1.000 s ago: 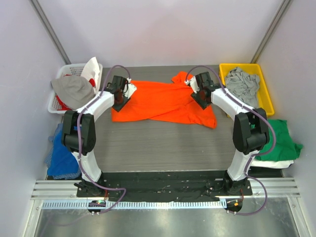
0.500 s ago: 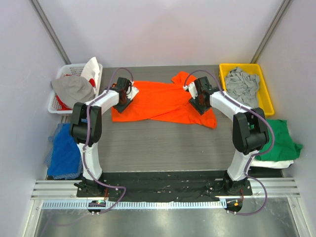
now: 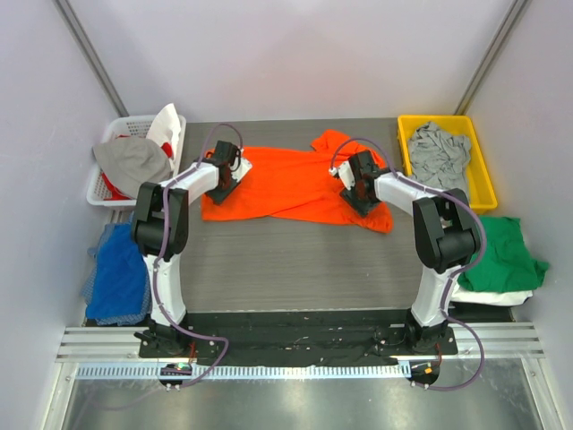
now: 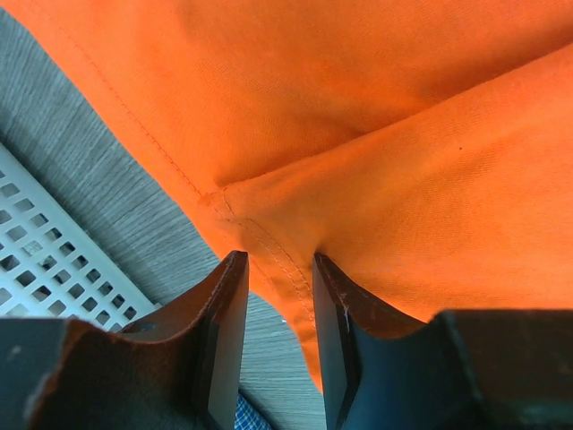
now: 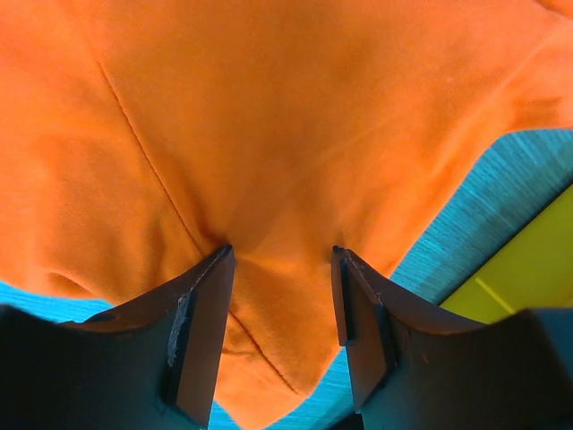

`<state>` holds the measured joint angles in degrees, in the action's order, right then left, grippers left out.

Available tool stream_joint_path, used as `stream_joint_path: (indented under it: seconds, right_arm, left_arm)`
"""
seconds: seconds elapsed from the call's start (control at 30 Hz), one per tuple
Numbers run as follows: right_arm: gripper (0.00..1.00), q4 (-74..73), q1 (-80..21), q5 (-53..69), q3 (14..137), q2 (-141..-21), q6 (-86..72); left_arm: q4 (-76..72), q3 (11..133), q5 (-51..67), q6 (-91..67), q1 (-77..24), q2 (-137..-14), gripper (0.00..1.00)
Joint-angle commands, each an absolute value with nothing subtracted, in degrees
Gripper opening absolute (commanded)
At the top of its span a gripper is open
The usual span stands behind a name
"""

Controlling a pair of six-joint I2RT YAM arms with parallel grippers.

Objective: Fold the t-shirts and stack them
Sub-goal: Fold the tshirt

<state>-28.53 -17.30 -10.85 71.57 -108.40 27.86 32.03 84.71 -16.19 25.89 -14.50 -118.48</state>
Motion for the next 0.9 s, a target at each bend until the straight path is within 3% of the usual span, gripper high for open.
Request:
stream_joint_path:
  seconds: [0.0,0.87]
  right_arm:
    - [0.56,-25.7,-17.6,-10.2,69.4,-109.8,28.5]
    - [0.56,-25.8,-17.6,-17.4,52.5,-96.4,31.9]
  left_arm:
    - [30.1,85.3,-18.4,27.0,-14.2,-119.3,0.39]
    - [25.2,75.2,-21.7,28.0,-14.2,-113.7,0.36]
